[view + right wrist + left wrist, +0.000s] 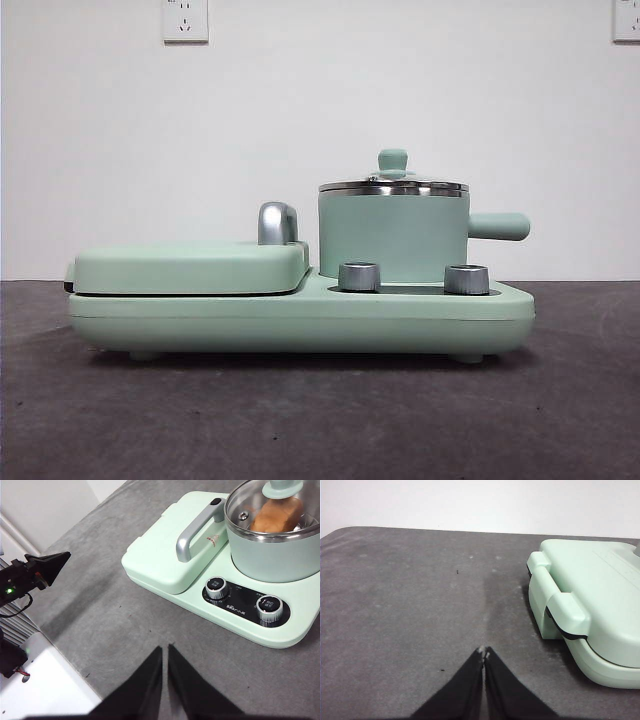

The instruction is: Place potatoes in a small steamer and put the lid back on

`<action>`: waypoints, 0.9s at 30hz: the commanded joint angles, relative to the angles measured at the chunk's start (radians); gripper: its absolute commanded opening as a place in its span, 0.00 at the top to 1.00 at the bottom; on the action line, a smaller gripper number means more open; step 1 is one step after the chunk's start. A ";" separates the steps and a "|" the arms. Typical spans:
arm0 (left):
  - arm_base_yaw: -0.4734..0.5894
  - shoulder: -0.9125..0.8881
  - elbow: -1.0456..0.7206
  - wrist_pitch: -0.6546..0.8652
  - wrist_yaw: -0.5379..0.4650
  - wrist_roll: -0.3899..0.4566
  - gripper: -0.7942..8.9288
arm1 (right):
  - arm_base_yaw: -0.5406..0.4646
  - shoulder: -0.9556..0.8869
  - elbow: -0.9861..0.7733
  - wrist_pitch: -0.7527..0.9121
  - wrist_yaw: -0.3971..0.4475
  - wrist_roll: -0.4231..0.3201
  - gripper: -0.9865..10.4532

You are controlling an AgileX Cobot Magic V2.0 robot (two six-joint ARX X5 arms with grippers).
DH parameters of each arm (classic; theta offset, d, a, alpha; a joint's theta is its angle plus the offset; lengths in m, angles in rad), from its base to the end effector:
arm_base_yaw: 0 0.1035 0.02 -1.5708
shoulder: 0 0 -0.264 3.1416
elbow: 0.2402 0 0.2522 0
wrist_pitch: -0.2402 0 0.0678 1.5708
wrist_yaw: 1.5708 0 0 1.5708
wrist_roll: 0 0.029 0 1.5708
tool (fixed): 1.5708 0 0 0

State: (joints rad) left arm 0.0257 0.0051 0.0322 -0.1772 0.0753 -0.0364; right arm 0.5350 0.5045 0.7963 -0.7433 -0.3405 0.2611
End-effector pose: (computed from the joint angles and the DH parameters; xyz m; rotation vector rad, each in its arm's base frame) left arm 0.0949 0.0003 0.1570 -0.0439 0.1508 -0.0468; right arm 0.0741 0.0552 0.3175 0.1947 0.5728 0.7938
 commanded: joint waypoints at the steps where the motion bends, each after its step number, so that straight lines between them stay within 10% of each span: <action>1: 0.001 -0.002 -0.019 -0.007 -0.001 0.015 0.91 | 0.006 0.003 0.010 0.010 0.000 -0.008 0.90; 18: 0.001 -0.002 -0.019 -0.007 -0.001 0.015 0.91 | -0.014 -0.028 -0.009 0.042 0.000 -0.008 0.90; 27: 0.001 -0.002 -0.019 -0.008 -0.001 0.015 0.91 | -0.311 -0.284 -0.336 0.475 0.055 -0.175 0.90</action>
State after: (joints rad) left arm 0.0261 0.0051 0.0322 -0.1772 0.0753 -0.0364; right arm 0.2474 0.2459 0.5030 -0.3302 -0.3023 0.1532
